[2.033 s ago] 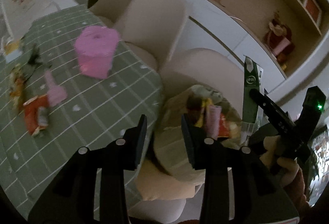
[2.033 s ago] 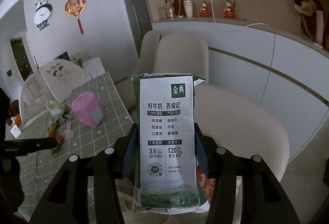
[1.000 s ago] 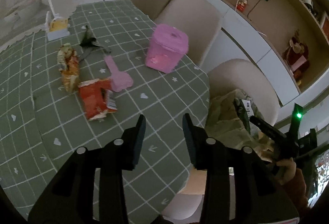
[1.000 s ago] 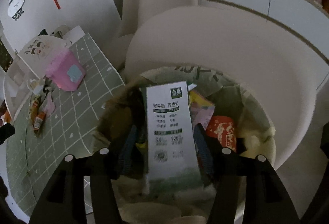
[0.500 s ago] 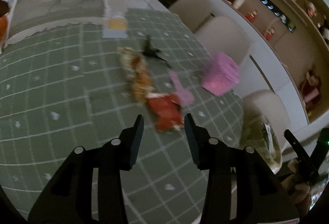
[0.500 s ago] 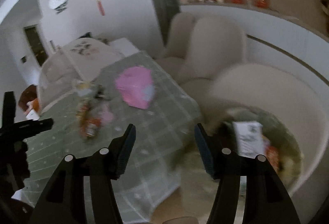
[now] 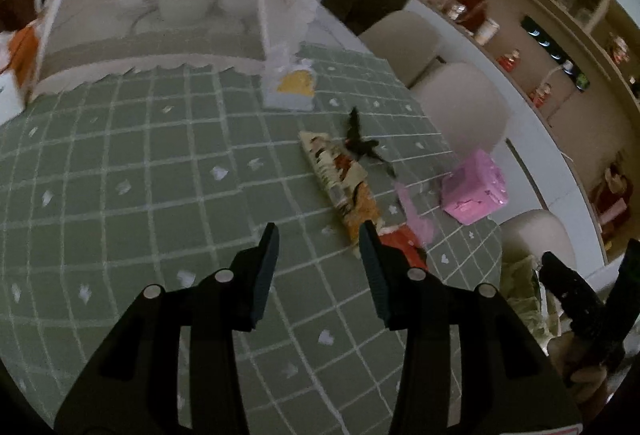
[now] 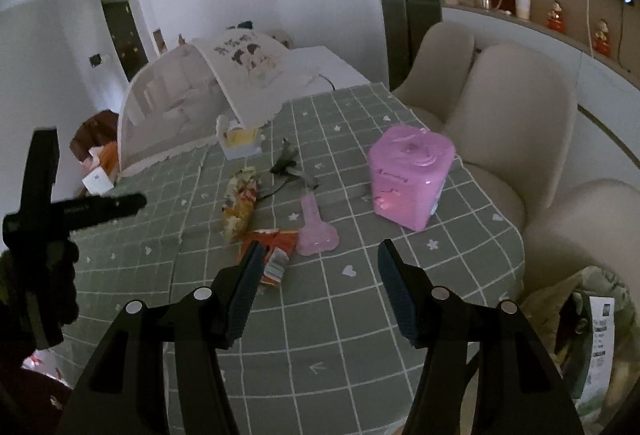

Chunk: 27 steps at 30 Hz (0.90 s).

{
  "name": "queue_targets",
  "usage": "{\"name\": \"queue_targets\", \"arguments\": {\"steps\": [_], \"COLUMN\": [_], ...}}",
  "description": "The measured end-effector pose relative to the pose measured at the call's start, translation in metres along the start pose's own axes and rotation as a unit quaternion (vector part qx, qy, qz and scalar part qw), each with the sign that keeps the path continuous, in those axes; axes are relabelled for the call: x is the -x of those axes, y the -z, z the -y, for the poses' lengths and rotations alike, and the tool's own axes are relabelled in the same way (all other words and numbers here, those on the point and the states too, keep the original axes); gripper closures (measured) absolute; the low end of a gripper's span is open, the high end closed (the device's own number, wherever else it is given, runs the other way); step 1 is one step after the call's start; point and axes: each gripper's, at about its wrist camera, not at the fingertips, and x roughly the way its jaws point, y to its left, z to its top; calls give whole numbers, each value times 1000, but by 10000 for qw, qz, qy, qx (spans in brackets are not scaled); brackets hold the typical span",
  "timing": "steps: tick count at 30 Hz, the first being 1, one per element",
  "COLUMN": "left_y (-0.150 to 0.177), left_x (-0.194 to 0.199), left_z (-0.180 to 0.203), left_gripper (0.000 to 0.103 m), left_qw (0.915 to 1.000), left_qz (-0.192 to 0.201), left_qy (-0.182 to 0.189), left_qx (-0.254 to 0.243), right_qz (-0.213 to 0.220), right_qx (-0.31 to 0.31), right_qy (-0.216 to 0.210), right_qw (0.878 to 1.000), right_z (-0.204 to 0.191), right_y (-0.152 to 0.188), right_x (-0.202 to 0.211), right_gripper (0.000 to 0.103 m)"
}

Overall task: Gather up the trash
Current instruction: 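Return to the table and grasp the black clip with the left gripper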

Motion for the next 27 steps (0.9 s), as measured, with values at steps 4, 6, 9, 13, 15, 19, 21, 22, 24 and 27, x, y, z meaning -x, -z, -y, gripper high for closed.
{"name": "queue_targets", "arguments": {"steps": [4, 6, 9, 13, 15, 19, 21, 22, 24, 27], "left_y": [-10, -15, -28, -57, -72, -88, -94, -95, -96, -95], "left_x": [-27, -46, -78, -112, -131, -177, -197, -203, -214, -222], "left_z": [12, 17, 19, 33, 48, 63, 63, 63, 65, 70], "left_gripper": [63, 63, 63, 63, 63, 63, 63, 63, 63, 63], "left_qw": [9992, 9989, 9988, 9978, 9940, 9816, 9792, 9790, 9800, 9812], "left_qz": [-68, -188, -377, -353, -438, -814, -980, -1046, -1097, -1102], "left_qy": [199, 118, -81, -85, 32, -78, -182, -185, -165, -178], "left_qx": [-346, -419, -298, -546, -998, -1726, -1769, -1740, -1653, -1576], "right_qz": [-126, -189, -254, -386, -509, -771, -801, -806, -820, -876], "right_qx": [-71, -92, -90, -146, -258, -655, -701, -705, -736, -823], "right_qy": [196, 335, 491, 797, 817, 692, 767, 802, 834, 794], "right_qw": [9997, 9992, 9984, 9960, 9950, 9925, 9914, 9910, 9904, 9896], "right_z": [2, 6, 13, 20, 25, 38, 41, 42, 45, 49], "right_y": [1, 2, 3, 6, 11, 21, 26, 28, 32, 34], "right_x": [-13, -21, -33, -54, -67, -88, -93, -95, -97, -101], "right_gripper": [47, 47, 47, 47, 47, 47, 47, 47, 47, 47]}}
